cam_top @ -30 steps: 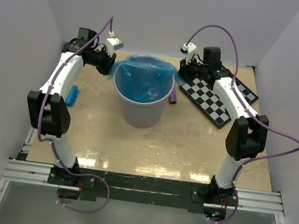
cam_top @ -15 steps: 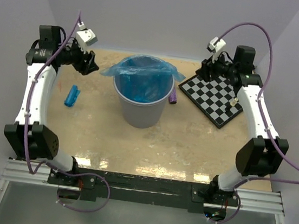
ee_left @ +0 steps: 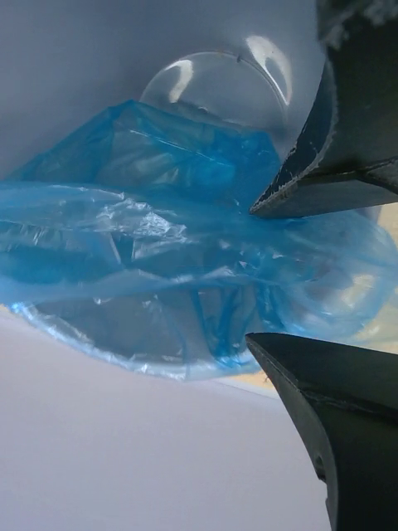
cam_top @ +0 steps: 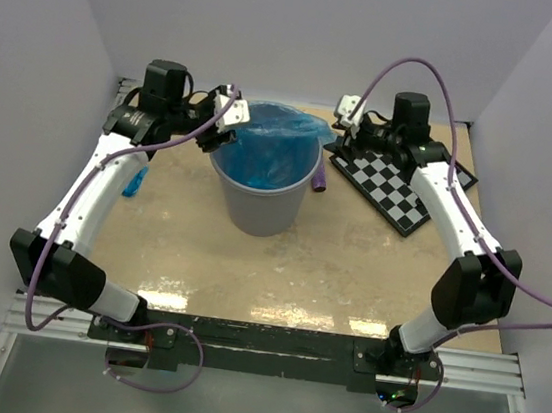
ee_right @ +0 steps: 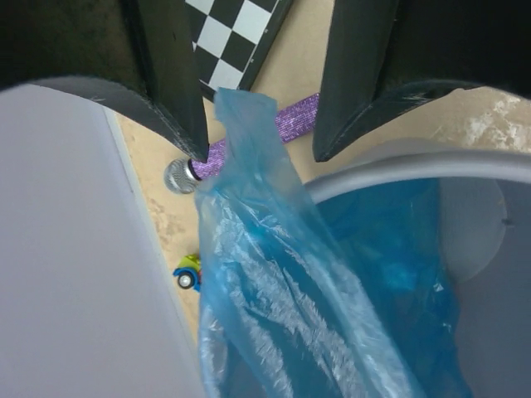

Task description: Put the trash bags into the trash bin

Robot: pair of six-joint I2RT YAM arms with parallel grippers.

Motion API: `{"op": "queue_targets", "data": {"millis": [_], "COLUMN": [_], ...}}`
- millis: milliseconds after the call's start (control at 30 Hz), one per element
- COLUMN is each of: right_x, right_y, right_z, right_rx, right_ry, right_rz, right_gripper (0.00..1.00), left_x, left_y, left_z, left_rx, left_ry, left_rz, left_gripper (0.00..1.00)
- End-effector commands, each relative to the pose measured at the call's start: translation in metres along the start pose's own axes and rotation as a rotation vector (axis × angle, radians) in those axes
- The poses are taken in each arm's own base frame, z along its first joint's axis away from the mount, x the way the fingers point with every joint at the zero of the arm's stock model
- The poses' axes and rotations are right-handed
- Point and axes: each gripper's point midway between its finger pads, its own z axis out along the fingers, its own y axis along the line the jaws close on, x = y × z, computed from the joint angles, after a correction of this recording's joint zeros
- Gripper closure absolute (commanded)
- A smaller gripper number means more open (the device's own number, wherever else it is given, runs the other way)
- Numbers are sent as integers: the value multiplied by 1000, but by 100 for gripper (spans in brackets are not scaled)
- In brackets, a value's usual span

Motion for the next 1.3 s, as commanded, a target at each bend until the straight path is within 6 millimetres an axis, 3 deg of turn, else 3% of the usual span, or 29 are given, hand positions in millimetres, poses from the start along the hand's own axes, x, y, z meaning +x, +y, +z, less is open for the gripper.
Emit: {"op": "queue_targets", "data": {"millis": [0,100,200,333,400,533,700,867,1000,1133,1267], "right_x": [-14,-15,-20,-33,-40,-49,-19,1,10,32,49], "right_y": [-9,-13,-17,-18,-11,22,80,132,143,140,131], "right_z": [12,12,5,-15,-26,-44,-49,-50,-43,-28,-13], "right_rx": [-1,19,65,138,147,110,10,-62,-63,-42,4], "right_ry": [-13,-13,-12,-16,-18,-24,51,94,105,140,174], "right_rz": [-93,-79,-89,-135,-189,-300,-412,-538,-569,-521,-448], "right_gripper": [47,67,84,97,100,100,100,100,100,100,100], "left_x": [4,8,-1,-14,-22,-21,-7,16,35,58,67], "left_y": [1,-4,-4,-3,-6,-28,-75,-121,-134,-127,-119], "left_z": [13,18,13,-2,-19,-44,-62,-59,-50,-32,-21], "left_rx": [20,36,27,-15,-52,-66,2,91,83,28,-36], "left_ry": [63,93,69,42,29,32,16,8,14,52,55], "left_rz": [134,173,178,207,247,303,287,240,217,167,80], "left_gripper": [44,58,71,94,99,100,100,100,100,100,85]}}
